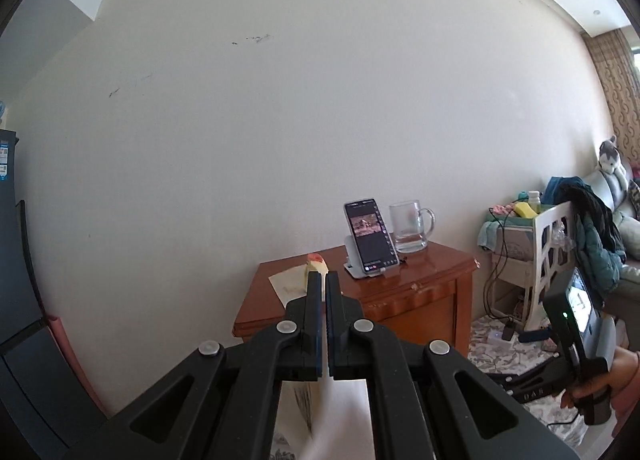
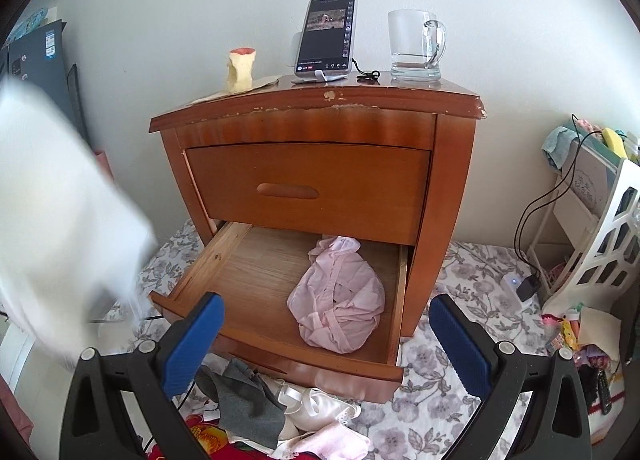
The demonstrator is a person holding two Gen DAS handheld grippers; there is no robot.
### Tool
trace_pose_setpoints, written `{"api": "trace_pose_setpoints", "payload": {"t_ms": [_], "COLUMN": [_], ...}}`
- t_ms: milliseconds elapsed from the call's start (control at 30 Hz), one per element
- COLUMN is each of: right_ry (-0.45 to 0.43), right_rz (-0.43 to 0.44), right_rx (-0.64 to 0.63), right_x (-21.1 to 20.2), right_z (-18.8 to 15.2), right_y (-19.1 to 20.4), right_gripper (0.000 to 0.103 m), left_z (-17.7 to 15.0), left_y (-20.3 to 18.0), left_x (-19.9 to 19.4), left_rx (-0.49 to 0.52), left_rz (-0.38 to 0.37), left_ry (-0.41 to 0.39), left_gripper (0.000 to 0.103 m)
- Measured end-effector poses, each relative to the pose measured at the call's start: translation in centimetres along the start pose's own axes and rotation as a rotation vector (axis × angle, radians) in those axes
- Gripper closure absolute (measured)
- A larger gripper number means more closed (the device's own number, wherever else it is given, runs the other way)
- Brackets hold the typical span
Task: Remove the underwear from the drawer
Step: 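Lower the white bra onto the bed and open the left gripper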
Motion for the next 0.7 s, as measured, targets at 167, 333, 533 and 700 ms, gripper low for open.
{"api": "trace_pose_setpoints", "payload": {"t_ms": [167,333,533,700], "right_ry": [0.018,0.063,0.173,0.297], "right_rz": [-0.009,0.011,0.023,0.047], "right_rx": [0.009,0.011,-0.028,0.008], "right_x": [0.2,1.7,5.8,10.5], "right_z": [-0.7,-1.9,-3.7,-4.6], "right_y": [-0.2,0.3,1.3,0.6], "right_gripper": [0.0,0.0,0.0,0.0], "left_z": [-2.9,-9.7,-23.1,-28.1], "left_y": [-1.4,-2.5,-0.5,2.5], "left_x": [-0.3,2.9,7.6,8.9], "left_rx": [0.001,-0.052,-0.25,-0.385], "left_rz": [-0.049,-0.085,-0.08,-0.028], "left_ry": [0.063,0.219,0.532,0.601], "left_gripper": [0.102,0.102,0.102,0.102]}}
Point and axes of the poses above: each gripper's, at about its wrist camera, not at the fingertips, and x roughly the way its jaws point, y to its left, z to its top, the point moved 7 cm from there along x, roughly the way its jaws point, and after that the axes turned 3 degrees about -x, right-handed, at the moved point
